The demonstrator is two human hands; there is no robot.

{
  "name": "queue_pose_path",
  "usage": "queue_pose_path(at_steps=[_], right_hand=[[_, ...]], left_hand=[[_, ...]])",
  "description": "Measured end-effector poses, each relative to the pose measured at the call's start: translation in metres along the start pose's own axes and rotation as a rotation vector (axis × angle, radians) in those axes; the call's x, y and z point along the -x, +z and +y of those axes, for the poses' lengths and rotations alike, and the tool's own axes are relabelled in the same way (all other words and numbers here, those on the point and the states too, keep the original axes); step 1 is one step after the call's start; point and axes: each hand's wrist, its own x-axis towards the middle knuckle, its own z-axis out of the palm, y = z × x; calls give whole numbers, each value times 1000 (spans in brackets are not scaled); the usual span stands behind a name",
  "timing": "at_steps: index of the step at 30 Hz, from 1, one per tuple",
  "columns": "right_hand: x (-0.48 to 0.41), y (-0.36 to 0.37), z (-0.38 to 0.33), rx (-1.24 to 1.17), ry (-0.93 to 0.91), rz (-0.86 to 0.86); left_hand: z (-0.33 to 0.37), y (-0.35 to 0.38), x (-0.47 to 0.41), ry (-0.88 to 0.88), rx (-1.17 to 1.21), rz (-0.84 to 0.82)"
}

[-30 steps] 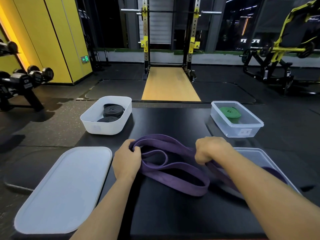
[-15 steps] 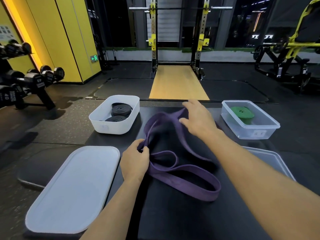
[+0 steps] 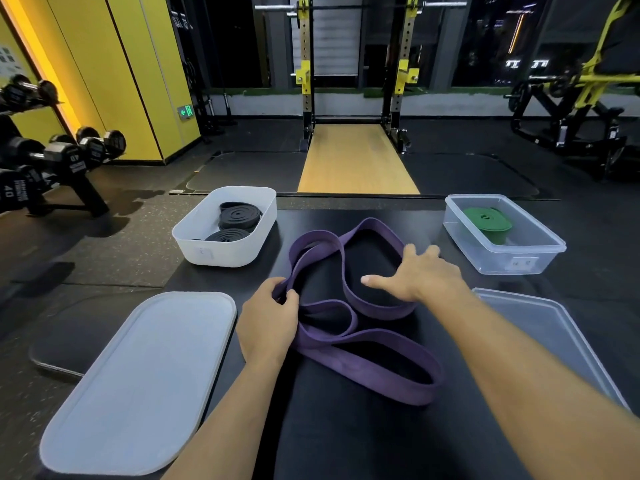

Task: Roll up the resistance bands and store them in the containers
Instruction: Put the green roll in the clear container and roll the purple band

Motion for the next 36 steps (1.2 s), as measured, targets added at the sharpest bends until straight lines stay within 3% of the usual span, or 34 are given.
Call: queue_pose_path(at_steps=[3, 10, 16, 21, 24, 26, 28, 32, 34, 36], right_hand=[[4, -2, 8, -45, 13, -176], [11, -14, -13, 70, -353, -437], [6, -3, -24, 22, -464, -222], [9, -2, -9, 87, -465, -367], [9, -5, -2, 127, -566, -13], [5, -7, -2, -230, -675, 197], [-2, -9, -3, -812, -665, 242], [-24, -7, -1, -1680, -239, 477], [-34, -3, 2, -1960, 6, 420], [-40, 5, 5, -2056, 84, 332]], left_hand=[[1, -1, 1, -3, 2, -2], [1, 0, 0, -13, 0, -11], [1, -1, 0, -14, -3, -12], [0, 0, 0, -11, -10, -11], [1, 0, 0, -15, -17, -16], [1, 0, 0, -14, -16, -17], [1, 0, 1, -15, -19, -14], [1, 0, 0, -12, -21, -11], [0, 0, 0, -7, -22, -8], [0, 1, 0, -9, -26, -10]])
